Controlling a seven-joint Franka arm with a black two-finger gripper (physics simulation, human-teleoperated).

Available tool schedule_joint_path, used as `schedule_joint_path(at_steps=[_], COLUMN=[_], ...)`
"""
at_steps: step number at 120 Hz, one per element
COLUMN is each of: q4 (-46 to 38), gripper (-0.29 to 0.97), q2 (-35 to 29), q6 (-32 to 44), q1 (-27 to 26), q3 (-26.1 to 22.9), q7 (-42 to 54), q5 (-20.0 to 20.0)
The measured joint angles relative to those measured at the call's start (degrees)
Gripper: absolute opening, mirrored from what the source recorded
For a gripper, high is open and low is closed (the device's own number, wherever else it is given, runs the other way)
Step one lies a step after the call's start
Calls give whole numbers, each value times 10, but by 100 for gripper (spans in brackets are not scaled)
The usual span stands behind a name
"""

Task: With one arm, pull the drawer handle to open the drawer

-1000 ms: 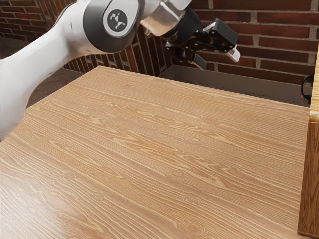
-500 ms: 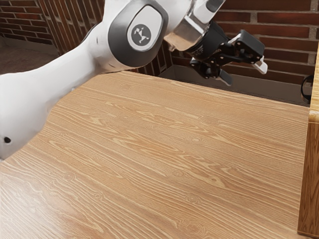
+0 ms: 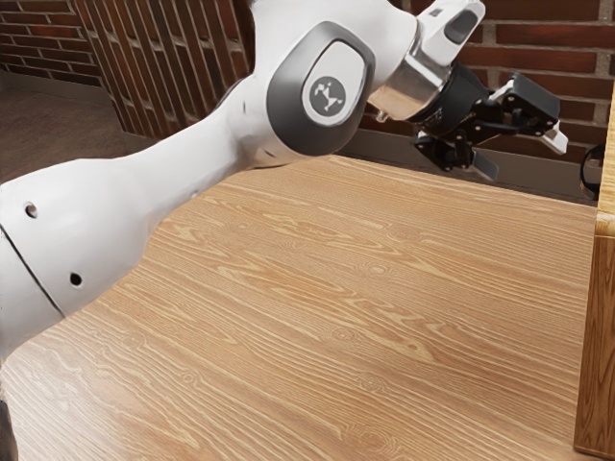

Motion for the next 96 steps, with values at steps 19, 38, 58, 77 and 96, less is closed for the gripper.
schedule_joint_path(at_steps=[19,38,58,77,96], q4=[1,-2,1,14,17], gripper=[68,68,68,68,68], q2=[8,12,21,31,42], q6=[12,17,24,29,31], q1=[0,-2,-4,-4,-4], q3=[0,1,1,1,1], q7=[-2,-4,-5,-6,-7], q5=[-4,-10,-14,-20,-22])
